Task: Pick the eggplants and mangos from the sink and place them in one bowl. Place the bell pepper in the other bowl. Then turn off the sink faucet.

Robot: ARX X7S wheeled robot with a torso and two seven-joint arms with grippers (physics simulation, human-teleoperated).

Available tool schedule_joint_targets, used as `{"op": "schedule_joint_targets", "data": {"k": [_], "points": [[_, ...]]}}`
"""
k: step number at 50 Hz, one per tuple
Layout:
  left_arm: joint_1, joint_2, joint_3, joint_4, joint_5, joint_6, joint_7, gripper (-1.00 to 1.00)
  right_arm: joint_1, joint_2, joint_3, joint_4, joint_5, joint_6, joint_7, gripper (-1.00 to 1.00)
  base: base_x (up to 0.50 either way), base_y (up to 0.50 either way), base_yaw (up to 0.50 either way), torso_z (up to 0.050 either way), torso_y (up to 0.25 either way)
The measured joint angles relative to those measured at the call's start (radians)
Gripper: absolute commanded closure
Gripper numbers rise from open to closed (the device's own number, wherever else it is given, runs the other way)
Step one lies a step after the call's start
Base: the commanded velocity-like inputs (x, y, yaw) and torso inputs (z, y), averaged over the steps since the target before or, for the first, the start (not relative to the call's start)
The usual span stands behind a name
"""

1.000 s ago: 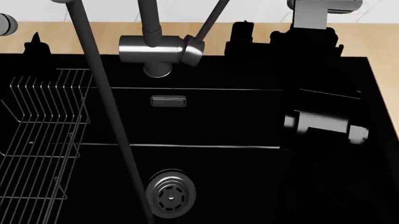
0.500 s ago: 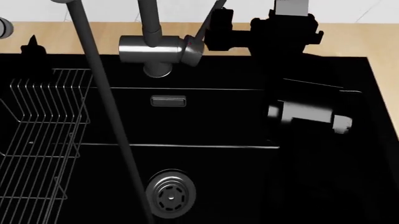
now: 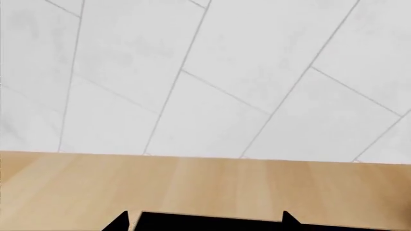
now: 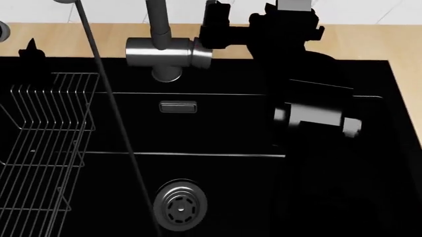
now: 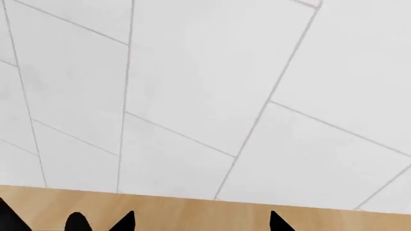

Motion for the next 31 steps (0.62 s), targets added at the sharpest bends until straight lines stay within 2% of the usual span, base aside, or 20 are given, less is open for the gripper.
{"op": "schedule_joint_targets", "data": {"k": [10, 17, 31], "points": [[0.008, -0.007, -0.002, 0.000, -0.002, 0.006, 0.004, -1.00, 0.009, -0.002, -0.169, 0.001, 0.177, -0.009, 0.012, -1.00, 0.00, 0.00, 0.00, 0.000, 0.000], [0.017, -0.011, -0.001, 0.001, -0.001, 0.010, 0.005, -1.00, 0.009, 0.000, -0.209, -0.001, 0.208, -0.014, 0.020, -1.00, 0.00, 0.00, 0.00, 0.000, 0.000], [0.013, -0.013, 0.007, 0.034, -0.005, -0.011, -0.003, -1.00, 0.000, 0.016, -0.038, -0.001, 0.030, -0.034, 0.034, -1.00, 0.00, 0.00, 0.00, 0.000, 0.000]]}}
